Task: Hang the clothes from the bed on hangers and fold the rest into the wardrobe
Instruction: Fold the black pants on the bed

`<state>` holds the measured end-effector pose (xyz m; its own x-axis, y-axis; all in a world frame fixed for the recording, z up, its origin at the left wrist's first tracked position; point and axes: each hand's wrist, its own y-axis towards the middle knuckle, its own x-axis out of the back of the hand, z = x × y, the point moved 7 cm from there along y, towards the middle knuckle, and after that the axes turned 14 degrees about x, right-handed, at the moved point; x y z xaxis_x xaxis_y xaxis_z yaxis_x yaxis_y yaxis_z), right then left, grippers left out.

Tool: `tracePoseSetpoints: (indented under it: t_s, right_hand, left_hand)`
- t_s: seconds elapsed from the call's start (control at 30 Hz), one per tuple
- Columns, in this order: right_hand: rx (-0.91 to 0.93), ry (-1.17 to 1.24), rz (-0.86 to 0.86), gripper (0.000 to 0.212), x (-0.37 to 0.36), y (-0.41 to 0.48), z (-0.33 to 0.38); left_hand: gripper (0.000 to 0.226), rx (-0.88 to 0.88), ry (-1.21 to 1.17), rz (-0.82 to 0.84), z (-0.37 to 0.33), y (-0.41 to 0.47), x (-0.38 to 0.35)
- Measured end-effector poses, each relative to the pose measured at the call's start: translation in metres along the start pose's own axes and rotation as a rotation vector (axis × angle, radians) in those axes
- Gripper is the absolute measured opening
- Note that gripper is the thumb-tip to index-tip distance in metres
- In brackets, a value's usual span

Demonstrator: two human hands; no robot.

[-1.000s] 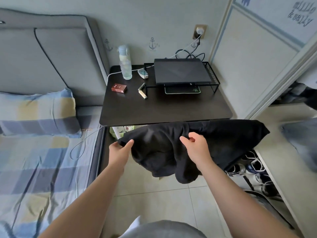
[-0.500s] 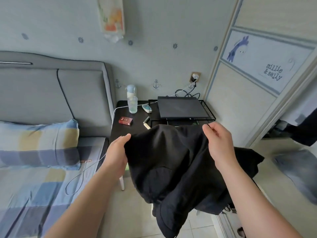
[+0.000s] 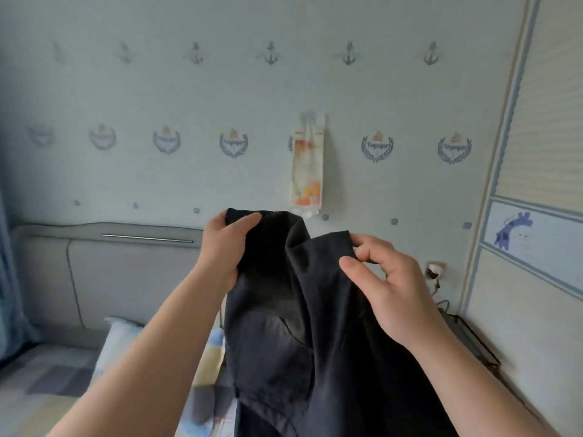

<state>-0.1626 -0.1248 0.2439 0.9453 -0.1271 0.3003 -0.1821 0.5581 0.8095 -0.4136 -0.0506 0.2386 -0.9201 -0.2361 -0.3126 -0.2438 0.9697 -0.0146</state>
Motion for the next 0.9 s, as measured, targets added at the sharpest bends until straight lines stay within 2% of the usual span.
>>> tracePoseSetpoints:
  t_s: [0.17, 0.3, 0.43, 0.53, 0.7, 0.9]
  right_hand:
    - [0.086, 0.130, 0.101, 0.022, -0.090, 0.025, 0.038]
    - [0.179, 0.218, 0.201, 0.022, -0.171, 0.033, 0.067]
    - [0.212, 0.319, 0.356, 0.017, -0.249, 0.032, 0.087]
    - [0.237, 0.386, 0.485, 0.022, -0.298, 0.031, 0.104]
    - [0.204, 0.480, 0.578, 0.017, -0.360, 0.033, 0.109]
    - [0.118, 0.638, 0.473, 0.016, -0.428, 0.040, 0.099]
  left_hand:
    - [0.021, -0.135, 0.064, -0.149, -0.090, -0.007, 0.072]
    - [0.015, -0.182, 0.104, -0.189, -0.141, -0.017, 0.128]
    - [0.019, -0.180, 0.090, -0.222, -0.172, -0.034, 0.188]
    - [0.024, -0.152, 0.064, -0.239, -0.181, -0.051, 0.233]
    - [0.031, -0.062, 0.153, -0.263, -0.168, -0.073, 0.297]
    - [0.032, -0.010, 0.419, -0.417, -0.148, -0.088, 0.358]
